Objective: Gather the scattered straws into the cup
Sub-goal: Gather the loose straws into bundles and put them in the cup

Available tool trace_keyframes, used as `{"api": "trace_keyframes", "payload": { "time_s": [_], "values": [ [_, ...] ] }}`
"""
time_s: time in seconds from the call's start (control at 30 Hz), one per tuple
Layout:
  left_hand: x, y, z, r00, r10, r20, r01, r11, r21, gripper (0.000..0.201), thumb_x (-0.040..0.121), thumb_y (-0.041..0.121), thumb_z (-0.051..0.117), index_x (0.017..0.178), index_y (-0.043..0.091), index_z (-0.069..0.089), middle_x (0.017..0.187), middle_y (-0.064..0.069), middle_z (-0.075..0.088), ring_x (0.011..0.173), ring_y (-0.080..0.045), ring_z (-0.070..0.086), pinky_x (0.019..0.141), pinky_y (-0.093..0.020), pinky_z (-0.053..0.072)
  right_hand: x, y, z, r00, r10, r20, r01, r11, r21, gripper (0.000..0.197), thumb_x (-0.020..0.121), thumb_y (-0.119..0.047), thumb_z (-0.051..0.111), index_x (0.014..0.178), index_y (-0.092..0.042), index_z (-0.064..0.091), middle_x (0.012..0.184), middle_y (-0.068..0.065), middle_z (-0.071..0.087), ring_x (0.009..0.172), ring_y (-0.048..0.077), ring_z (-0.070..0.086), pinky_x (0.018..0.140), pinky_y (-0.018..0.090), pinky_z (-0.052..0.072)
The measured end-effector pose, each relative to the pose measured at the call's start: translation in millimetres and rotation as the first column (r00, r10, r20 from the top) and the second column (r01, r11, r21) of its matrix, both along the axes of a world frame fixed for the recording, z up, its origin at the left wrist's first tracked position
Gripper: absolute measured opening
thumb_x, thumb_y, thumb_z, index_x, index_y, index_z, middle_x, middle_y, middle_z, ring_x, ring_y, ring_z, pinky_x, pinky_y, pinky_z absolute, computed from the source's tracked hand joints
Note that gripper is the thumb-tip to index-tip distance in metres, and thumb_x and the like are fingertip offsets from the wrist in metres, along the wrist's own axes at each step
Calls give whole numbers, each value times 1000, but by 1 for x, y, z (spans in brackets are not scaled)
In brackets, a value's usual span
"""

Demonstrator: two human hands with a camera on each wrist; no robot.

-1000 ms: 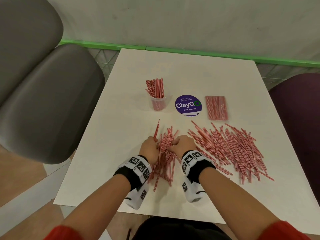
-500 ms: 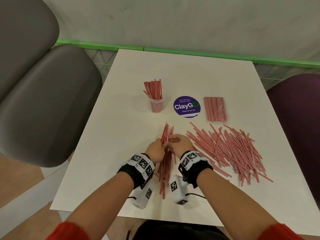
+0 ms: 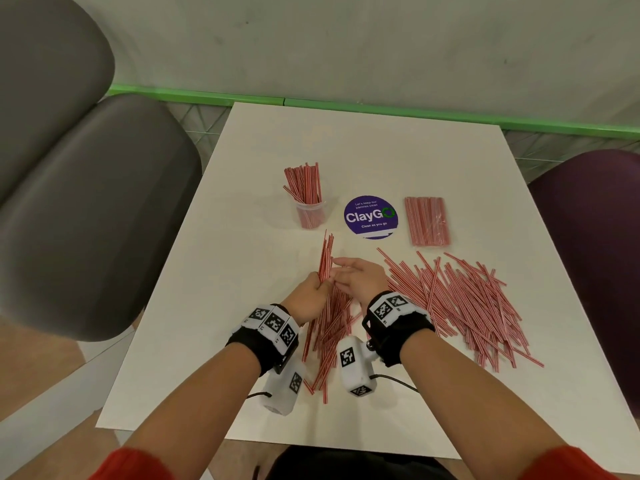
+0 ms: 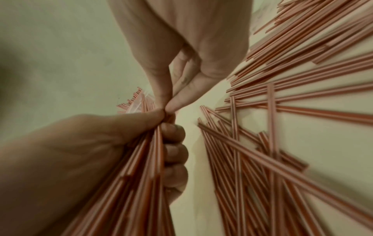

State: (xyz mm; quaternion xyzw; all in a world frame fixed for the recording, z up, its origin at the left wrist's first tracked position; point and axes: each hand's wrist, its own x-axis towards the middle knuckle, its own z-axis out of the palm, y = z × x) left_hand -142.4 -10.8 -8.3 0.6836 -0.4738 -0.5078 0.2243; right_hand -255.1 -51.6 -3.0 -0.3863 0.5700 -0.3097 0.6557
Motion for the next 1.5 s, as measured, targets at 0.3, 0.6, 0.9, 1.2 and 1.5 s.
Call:
{"api": "trace_keyframes", "payload": {
  "time_s": [0.3,0.6,0.9,1.2,1.5],
  "values": [
    [2,-4,19,914,171,-367,-230,966,-121,13,101,13,34,109,13,44,71,1,45,62,-11,41,62,-24,37,4,-3,7,995,-99,-19,95,980,-176,5,88,-11,62,91,-7,63,80,6,60,66,12,60,65,21,56],
    [9,-27,60,725,404,-559,-608,756,-242,7,101,19,36,96,19,41,74,4,47,59,-7,44,57,-21,43,19,9,32,971,98,220,-158,949,273,62,95,-58,22,87,-7,57,68,10,58,51,17,55,51,25,52],
    [12,-21,59,710,424,-563,-596,787,-159,18,100,23,38,100,16,55,81,6,56,78,-10,52,79,-25,44,25,3,54,906,409,108,-415,909,37,49,94,-57,33,72,-18,52,57,-2,47,33,2,32,33,14,21],
    [10,-23,62,761,398,-513,-513,853,-100,33,100,32,34,96,8,55,80,3,59,63,-9,52,56,-22,40,33,5,54,914,398,72,-387,912,-134,34,100,-39,31,75,-19,44,60,-1,32,33,1,27,33,13,17],
    [24,-45,91,694,409,-592,-657,697,-288,13,96,20,47,105,11,49,75,-4,61,65,-13,59,63,-26,49,29,0,57,872,488,28,-479,864,-158,32,100,-37,33,73,-21,33,55,-8,28,37,1,21,35,13,17]
  ]
}}
